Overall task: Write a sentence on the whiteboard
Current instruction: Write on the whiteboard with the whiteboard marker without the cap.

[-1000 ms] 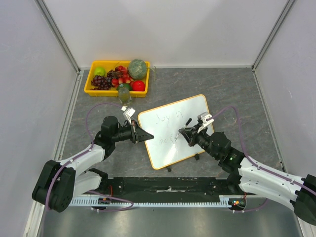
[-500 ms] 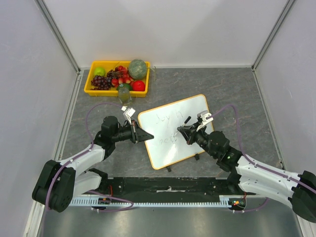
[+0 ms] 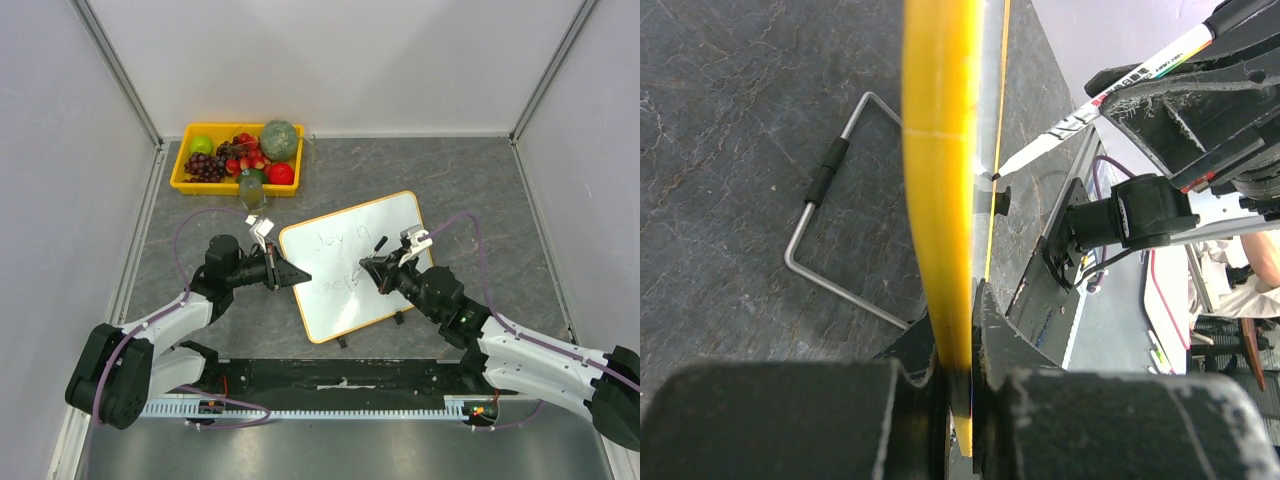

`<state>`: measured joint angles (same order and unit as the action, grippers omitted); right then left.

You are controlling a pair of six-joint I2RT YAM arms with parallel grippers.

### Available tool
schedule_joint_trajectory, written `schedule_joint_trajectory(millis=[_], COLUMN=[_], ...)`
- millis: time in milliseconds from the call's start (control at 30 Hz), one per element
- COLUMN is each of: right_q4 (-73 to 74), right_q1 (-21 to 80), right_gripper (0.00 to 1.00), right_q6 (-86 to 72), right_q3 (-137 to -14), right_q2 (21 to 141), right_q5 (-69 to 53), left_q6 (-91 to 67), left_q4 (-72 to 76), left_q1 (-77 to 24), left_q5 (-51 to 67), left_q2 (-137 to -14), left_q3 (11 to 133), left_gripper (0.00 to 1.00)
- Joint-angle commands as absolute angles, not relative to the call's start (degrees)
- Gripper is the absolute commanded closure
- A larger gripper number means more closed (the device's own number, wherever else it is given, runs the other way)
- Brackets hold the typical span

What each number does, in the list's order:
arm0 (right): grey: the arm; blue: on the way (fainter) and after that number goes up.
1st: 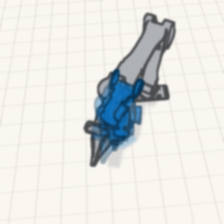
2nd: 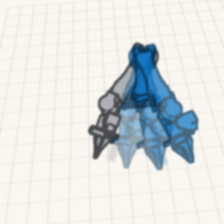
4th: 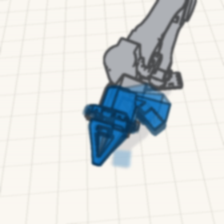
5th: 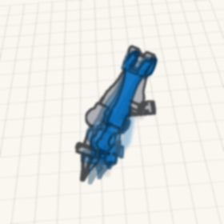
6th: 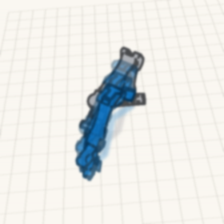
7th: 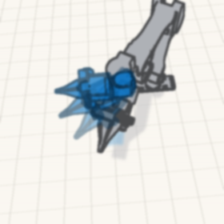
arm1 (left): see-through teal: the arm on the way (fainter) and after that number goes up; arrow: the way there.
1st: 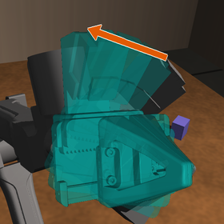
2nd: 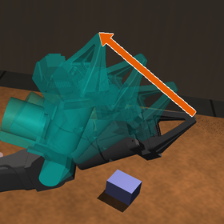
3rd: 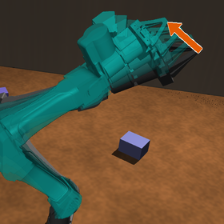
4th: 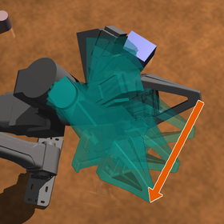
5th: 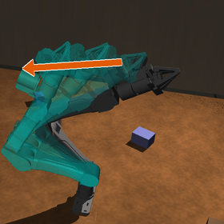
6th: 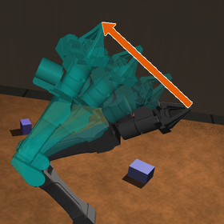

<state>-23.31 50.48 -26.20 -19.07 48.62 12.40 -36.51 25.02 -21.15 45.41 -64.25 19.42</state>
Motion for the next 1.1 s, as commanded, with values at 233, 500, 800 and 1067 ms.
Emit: schedule_joint_trajectory(millis=[233, 500, 800, 1067], right_q4=[-18.7, -21.4, -26.2, -27.9], right_q1=[50.4, 50.4, 50.4, 50.4], right_gripper=[1.0, 1.0, 1.0, 1.0], right_q6=[-26.8, -26.7, -26.4, -26.2], right_q3=[-16.0, -17.5, -20.0, -20.7], right_q2=[47.5, 49.0, 50.4, 51.5], right_q5=[13.2, 14.9, 18.5, 20.1], left_q6=[-27.1, -27.1, -27.1, -27.2], left_q4=[19.1, 19.1, 19.3, 19.6], left_q1=[-20.2, -20.3, -20.2, -20.3], left_q5=[36.7, 36.9, 37.4, 37.5], left_q2=[-65.8, -65.8, -65.8, -65.8], left_q3=[17.5, 17.5, 17.4, 17.3], left_gripper=[0.98, 0.98, 0.98, 0.98])
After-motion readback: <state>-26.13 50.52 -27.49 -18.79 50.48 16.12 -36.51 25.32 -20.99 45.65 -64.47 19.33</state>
